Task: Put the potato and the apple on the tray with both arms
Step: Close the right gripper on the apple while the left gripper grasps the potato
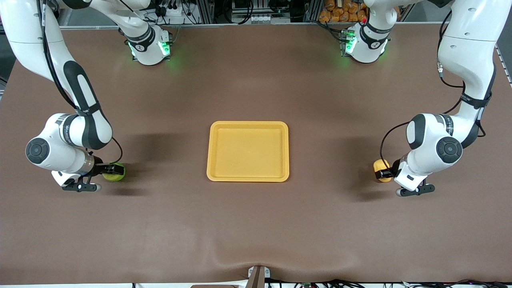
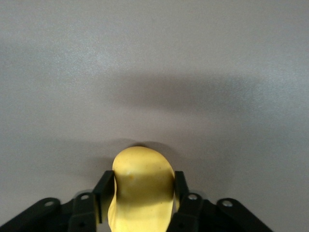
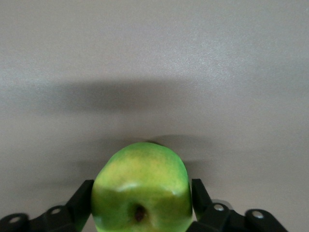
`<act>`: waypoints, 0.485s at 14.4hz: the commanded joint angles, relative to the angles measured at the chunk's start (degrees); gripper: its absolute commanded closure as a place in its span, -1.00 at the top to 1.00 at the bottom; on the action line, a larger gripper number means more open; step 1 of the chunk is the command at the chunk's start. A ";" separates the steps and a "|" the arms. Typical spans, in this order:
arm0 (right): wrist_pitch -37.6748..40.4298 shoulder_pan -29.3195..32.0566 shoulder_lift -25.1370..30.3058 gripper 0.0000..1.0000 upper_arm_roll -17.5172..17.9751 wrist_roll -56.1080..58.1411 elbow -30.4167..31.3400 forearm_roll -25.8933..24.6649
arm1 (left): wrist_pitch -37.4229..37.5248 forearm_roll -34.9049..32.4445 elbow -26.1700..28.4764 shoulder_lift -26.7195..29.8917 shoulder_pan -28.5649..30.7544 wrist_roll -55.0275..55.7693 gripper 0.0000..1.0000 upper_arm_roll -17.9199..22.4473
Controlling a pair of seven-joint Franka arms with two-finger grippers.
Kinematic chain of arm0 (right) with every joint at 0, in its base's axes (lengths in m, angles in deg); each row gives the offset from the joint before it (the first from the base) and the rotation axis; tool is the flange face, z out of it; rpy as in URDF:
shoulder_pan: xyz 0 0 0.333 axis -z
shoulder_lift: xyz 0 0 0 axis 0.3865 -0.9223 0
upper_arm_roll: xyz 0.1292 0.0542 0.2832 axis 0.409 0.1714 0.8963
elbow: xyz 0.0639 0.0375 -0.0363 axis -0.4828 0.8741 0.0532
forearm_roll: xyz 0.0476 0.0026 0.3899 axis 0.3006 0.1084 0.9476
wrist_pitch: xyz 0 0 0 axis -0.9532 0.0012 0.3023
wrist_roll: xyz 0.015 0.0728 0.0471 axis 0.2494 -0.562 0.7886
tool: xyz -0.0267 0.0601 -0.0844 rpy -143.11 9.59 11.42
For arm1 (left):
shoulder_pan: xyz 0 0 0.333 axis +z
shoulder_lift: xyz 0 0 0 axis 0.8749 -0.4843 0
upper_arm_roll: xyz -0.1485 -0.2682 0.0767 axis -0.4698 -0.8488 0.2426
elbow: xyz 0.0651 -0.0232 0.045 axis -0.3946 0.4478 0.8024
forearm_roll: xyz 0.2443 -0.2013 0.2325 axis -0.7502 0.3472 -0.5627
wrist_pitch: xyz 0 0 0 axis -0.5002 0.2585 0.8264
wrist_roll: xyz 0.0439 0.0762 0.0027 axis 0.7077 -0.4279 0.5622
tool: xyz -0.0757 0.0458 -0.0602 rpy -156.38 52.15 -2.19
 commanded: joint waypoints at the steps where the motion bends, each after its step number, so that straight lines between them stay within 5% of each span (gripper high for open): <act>1: -0.05 0.36 -0.14 -0.91 0.58 -0.09 -0.13 2.64 | -0.79 0.56 0.42 0.22 0.32 0.54 -0.45 -0.24; 3: 0.13 0.36 -0.14 -0.95 0.58 -0.09 -0.22 2.73 | -0.70 0.47 0.07 0.84 0.06 0.28 -0.95 -0.24; 7: 1.18 0.27 0.83 -1.00 0.58 0.61 -0.74 2.73 | -0.09 0.38 -0.28 2.50 -0.12 -0.33 -1.00 -0.77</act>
